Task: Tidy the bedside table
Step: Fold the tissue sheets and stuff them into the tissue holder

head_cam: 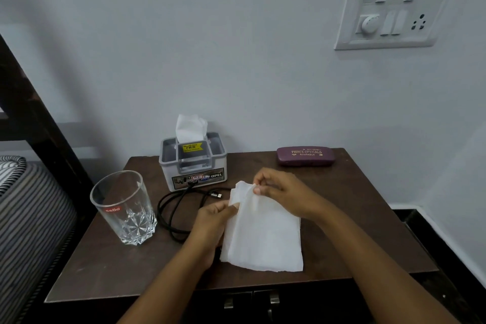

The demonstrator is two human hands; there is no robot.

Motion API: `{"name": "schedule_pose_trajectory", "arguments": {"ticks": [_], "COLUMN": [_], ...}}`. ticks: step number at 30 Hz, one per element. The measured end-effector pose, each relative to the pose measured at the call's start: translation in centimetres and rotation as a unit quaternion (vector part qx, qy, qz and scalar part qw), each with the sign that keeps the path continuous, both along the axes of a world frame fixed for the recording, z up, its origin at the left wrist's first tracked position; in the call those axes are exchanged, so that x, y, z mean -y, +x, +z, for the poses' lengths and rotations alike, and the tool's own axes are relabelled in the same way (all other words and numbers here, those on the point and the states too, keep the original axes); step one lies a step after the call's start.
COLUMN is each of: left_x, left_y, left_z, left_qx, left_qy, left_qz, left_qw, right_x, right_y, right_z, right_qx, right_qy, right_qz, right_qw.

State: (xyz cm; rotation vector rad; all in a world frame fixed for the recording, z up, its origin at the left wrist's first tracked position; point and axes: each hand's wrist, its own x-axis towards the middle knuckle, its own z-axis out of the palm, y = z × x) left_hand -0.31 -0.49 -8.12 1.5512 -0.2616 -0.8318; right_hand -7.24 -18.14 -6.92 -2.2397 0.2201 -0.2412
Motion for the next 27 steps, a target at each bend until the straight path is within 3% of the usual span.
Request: {"name": "schedule_pose_trajectory", "arguments": {"ticks": [14,19,27], "left_x": [0.1,-0.1,-0.3], "left_y": [-0.5,-0.3,0.5], "left_z": [0.4,0.3,-0.3], "left_qx": [0.022,0.019,0.006], "left_qy": [-0.002,0.015,0.024], "left_qz": [-0.010,-0.017,-0.058], "left_qw": [1.000,1.000,0.998], "right_x": [1.5,1.5,1.6], "right_y": [3.1,4.5,5.0], "right_z": [2.3,1.4,-0.2], "right_qx": [-0.077,-0.097,-0.070], "right_qy": [0.036,-0.025,-0.016], "right_qz": [0.078,0.093,0.079], "right_qw": [0.993,0.991,0.994]}}
